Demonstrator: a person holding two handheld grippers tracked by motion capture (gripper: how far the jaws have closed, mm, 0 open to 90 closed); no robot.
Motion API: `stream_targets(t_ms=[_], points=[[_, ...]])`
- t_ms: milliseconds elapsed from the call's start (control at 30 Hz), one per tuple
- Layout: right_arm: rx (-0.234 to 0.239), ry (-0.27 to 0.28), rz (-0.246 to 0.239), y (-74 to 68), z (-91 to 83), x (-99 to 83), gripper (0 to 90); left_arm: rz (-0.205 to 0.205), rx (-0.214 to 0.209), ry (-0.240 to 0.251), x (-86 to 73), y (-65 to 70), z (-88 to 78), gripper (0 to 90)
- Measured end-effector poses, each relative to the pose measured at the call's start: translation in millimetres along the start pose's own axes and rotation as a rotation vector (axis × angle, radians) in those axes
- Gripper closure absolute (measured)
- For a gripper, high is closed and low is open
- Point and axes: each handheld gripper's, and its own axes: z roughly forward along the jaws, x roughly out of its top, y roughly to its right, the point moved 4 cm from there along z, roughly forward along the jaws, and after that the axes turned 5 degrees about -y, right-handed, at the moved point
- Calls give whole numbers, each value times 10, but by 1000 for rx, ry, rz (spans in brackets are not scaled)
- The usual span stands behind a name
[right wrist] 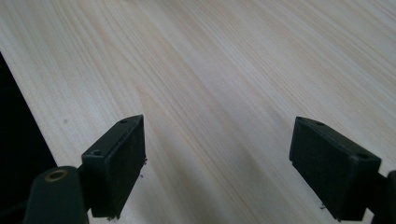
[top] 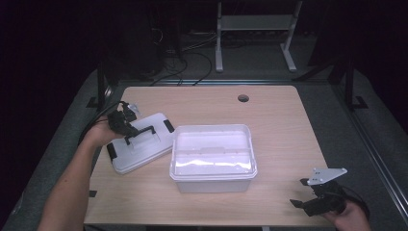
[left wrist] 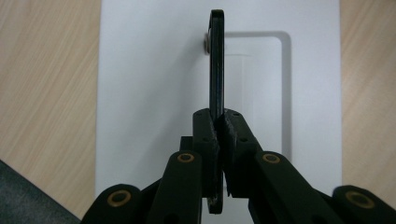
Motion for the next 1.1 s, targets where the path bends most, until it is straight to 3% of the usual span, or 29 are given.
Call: stream_targets(t_ms=[267, 567, 700, 933, 1100], points=[[5, 0, -11, -23, 27, 19, 180, 11, -21, 40, -199, 97, -302, 852], [6, -1, -18, -43, 46, 55, 180, 1, -9, 93, -493, 181, -752, 852], [9, -11, -19, -57, 65, 69, 180, 24, 8, 96, -572, 251, -986, 852], [-10, -13, -38, -69, 59, 104, 180, 51, 41, 147, -603, 384, -1443, 851], [-11, -16, -40, -65, 65, 108, 180, 105, 66, 182, -492, 513, -1720, 851]])
